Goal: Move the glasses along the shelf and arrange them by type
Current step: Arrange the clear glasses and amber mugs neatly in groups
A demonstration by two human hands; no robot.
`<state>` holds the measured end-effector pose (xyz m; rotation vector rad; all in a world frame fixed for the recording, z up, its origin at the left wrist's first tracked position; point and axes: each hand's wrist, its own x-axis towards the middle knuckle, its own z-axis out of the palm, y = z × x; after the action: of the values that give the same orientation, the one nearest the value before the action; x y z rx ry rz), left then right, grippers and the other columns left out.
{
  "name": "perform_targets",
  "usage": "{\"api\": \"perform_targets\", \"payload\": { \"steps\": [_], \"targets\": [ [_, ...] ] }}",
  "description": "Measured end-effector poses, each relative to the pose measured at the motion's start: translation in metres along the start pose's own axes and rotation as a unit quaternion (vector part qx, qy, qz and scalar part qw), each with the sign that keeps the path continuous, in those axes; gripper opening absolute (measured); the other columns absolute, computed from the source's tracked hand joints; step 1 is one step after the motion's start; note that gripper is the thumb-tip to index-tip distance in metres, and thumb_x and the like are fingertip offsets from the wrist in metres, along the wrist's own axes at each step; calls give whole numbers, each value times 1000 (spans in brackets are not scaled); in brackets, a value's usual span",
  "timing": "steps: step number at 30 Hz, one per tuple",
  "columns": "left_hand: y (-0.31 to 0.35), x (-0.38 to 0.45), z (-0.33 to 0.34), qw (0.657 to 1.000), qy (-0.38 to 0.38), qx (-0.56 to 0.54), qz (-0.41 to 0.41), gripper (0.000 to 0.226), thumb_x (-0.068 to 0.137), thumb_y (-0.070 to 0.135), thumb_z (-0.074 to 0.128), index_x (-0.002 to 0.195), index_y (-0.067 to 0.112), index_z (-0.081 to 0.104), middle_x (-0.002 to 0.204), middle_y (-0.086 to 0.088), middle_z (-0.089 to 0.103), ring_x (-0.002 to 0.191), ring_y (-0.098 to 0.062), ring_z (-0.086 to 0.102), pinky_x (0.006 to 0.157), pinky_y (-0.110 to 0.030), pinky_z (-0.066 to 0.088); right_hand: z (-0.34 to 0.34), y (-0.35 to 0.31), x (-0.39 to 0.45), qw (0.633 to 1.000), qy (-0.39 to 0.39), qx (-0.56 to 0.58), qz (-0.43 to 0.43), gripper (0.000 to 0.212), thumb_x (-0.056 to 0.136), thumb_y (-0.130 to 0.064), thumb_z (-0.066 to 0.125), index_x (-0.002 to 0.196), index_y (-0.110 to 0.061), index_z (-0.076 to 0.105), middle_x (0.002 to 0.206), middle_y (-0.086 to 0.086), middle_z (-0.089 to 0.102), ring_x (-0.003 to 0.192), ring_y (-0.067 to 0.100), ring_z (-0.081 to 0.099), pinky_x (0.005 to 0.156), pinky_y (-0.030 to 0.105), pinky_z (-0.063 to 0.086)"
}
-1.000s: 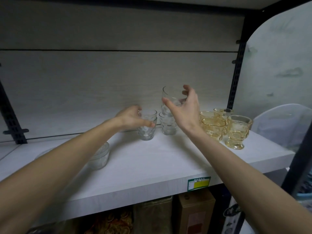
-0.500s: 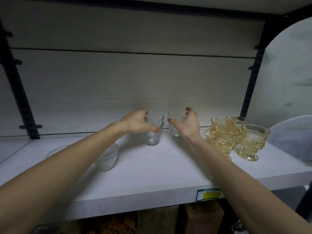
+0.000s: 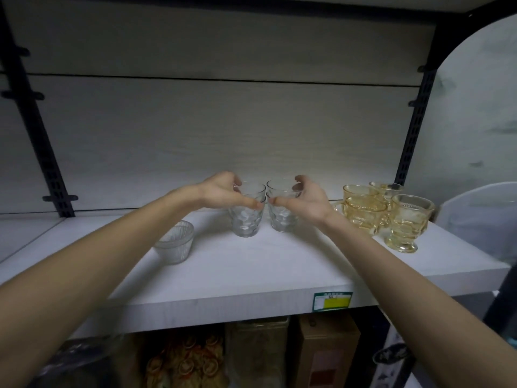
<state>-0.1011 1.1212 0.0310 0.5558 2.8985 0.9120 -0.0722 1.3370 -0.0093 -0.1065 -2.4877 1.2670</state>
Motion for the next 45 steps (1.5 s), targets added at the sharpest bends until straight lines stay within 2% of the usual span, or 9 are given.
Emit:
{"api": "perform_targets", "payload": {
  "steps": [3, 7, 19, 27, 30, 32, 36, 40, 45],
  "targets": [
    [6, -24, -3, 999, -6, 31, 18, 125, 38, 77, 78, 139, 8, 51, 110, 7, 63, 110, -18, 63, 103, -36, 51, -9, -5, -24, 1000, -13, -17, -19, 99, 74, -41, 87, 153, -9, 37, 133, 4, 55, 120, 21, 56, 101, 32, 46],
    [12, -55, -4, 998, -3, 62, 34, 117, 37, 80, 74, 130, 13, 54, 107, 9, 66, 106, -16, 66, 102, -41, 53, -26, -14, -57, 997, -34, -57, -42, 100, 72, -48, 87, 152, -11, 40, 128, 0, 57, 119, 21, 57, 98, 31, 47],
    [35, -115, 13, 982, 32, 179, 47, 80, 73, 79, 69, 124, 21, 49, 116, 7, 65, 112, -21, 59, 98, -41, 49, -56, -33, -105, 982, -101, -152, -56, 97, 70, -57, 82, 148, -13, 46, 129, 3, 59, 116, 22, 58, 94, 35, 50],
    [43, -123, 9, 978, -10, 206, 20, 101, 70, 87, 62, 141, 18, 43, 133, 7, 62, 120, -22, 57, 102, -41, 47, -66, -35, -109, 979, -147, -138, -36, 101, 69, -55, 84, 151, -14, 42, 124, 1, 60, 106, 20, 64, 92, 42, 58],
    [40, -128, -5, 981, -70, 182, 15, 133, 61, 94, 61, 162, 19, 18, 163, -3, 38, 145, -26, 42, 119, -41, 35, -77, -43, -108, 966, -196, -166, -23, 117, 67, -65, 81, 159, -14, 29, 152, 10, 48, 132, 28, 53, 108, 41, 46],
    [35, -133, -26, 992, -59, 114, 10, 130, 66, 89, 55, 166, 20, 7, 168, -2, 29, 151, -23, 33, 122, -37, 26, -79, -57, -106, 979, -156, -119, -47, 113, 70, -67, 78, 158, -15, 31, 157, 9, 42, 139, 27, 47, 109, 38, 41],
    [-2, -136, -84, 994, 20, 107, -19, 105, 79, 82, 54, 161, 21, 30, 160, -2, 43, 145, -21, 42, 117, -34, 28, -45, -100, -87, 984, -7, -74, -163, 70, 84, -53, 74, 142, -17, 55, 141, 3, 59, 129, 19, 55, 103, 32, 43],
    [-62, -138, -114, 975, -58, 189, -98, 126, 55, 93, 65, 159, 29, 32, 160, -2, 41, 144, -24, 43, 121, -41, 31, 15, -161, -69, 942, -162, -216, -199, 75, 84, -55, 75, 143, -14, 55, 142, 7, 59, 127, 24, 58, 101, 28, 43],
    [-113, -143, -115, 979, -113, 139, -96, 102, 73, 67, 81, 157, 35, 33, 159, 5, 38, 134, -16, 48, 101, -28, 44, 97, -201, -70, 851, -290, -409, -157, 115, 51, -79, 76, 149, -28, 45, 151, -5, 49, 135, 28, 51, 110, 49, 42]
  ]
}}
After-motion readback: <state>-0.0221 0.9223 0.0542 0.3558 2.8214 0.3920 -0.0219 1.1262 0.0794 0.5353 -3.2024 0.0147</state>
